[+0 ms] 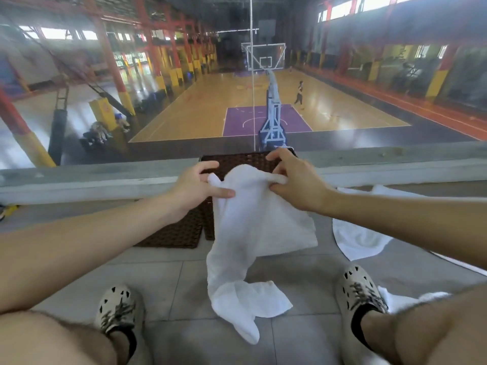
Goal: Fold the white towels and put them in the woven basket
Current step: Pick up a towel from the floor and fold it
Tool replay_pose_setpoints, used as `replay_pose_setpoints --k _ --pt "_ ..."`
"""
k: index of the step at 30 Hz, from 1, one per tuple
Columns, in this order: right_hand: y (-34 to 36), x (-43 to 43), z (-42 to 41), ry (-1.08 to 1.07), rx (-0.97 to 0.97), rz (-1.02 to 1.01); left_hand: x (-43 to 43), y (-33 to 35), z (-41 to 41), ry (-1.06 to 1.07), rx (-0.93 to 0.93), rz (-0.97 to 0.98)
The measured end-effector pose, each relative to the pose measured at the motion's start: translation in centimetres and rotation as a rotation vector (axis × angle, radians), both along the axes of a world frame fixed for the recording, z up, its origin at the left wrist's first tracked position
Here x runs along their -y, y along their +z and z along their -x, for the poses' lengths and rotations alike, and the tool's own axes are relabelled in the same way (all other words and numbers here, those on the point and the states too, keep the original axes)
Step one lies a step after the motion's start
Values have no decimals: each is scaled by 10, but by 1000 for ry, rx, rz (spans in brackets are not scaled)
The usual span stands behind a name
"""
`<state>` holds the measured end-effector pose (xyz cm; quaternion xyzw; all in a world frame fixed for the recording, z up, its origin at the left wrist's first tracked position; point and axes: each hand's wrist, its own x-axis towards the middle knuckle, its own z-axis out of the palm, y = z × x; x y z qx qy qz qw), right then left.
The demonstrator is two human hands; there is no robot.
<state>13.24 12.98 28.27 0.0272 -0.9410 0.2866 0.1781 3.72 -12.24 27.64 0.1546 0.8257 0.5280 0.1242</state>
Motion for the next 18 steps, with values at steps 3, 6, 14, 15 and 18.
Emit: replay_pose_setpoints --k 3,6,14,15,18 --pt "7 -11 -1 -76 2 23 14 25 1 -83 152 -74" --pt "20 -8 -6 -71 -63 -33 19 35 -9 -121 229 -65" --pt "27 -1 -24 -157 115 -133 14 52 -27 96 -662 190" --pt "31 1 -25 -168 105 -113 14 54 -31 88 -702 176" --pt "45 0 -27 -204 -40 -3 21 54 -28 80 -523 180"
